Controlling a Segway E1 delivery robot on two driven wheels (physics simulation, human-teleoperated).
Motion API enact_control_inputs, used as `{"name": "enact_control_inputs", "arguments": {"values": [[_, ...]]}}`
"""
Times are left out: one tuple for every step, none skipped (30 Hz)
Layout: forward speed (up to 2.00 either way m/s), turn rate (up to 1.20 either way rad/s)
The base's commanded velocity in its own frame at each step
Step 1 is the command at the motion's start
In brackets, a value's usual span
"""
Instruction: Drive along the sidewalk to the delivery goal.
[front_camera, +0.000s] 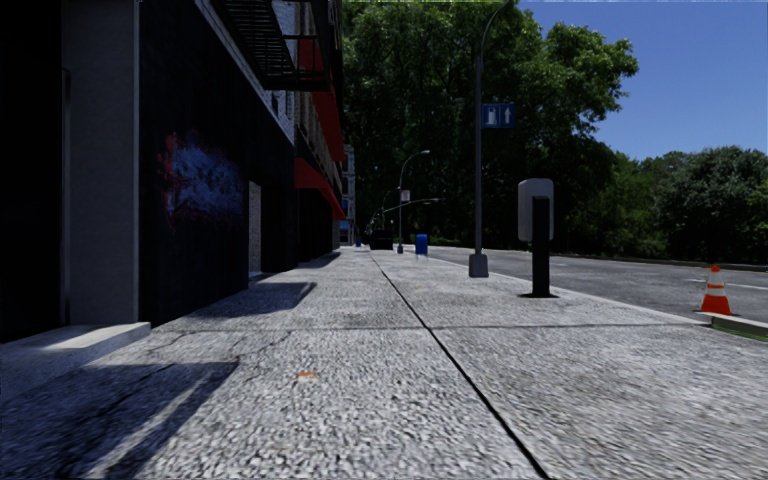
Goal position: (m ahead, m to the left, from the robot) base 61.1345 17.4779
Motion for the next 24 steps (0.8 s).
{"name": "enact_control_inputs", "arguments": {"values": [[1.96,0.0],[1.96,0.0],[1.96,0.0],[1.95,0.0],[1.95,0.0],[1.95,0.0],[1.95,0.0],[1.94,0.0],[1.94,0.0],[1.94,0.0],[1.94,0.0],[1.94,0.0],[1.94,0.0],[1.94,0.0],[1.94,0.0],[1.94,0.0],[1.94,0.0],[1.94,0.0],[1.94,0.0],[1.94,0.0],[1.94,0.0],[1.94,0.0],[1.94,0.0],[1.94,0.0]]}}
